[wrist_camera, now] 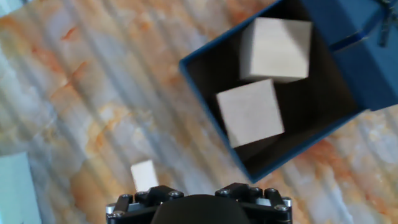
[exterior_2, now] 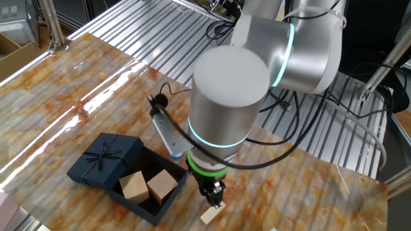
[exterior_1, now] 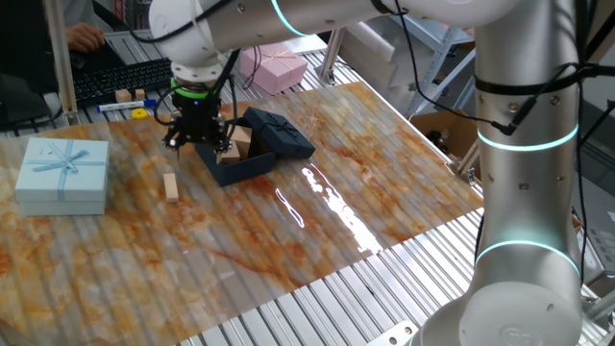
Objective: Take everything out of the gift box
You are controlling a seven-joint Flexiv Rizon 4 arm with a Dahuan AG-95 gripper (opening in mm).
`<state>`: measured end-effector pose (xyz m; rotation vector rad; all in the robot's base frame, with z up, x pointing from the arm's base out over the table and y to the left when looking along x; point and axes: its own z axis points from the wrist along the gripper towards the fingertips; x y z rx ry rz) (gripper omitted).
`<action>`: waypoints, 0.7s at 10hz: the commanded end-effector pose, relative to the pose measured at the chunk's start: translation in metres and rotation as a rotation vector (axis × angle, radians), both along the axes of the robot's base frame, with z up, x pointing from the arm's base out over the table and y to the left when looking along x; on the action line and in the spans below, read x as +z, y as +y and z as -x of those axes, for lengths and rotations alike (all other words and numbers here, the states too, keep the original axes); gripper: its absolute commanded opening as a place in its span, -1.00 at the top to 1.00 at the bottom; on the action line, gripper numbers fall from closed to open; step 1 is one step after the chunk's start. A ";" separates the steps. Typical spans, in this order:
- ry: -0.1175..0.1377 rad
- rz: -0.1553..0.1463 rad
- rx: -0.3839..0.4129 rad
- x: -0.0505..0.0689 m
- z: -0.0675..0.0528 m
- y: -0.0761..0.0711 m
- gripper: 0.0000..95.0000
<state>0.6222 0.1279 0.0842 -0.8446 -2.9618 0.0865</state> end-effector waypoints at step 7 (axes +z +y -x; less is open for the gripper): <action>-0.005 -0.006 0.226 0.001 -0.025 -0.031 -0.60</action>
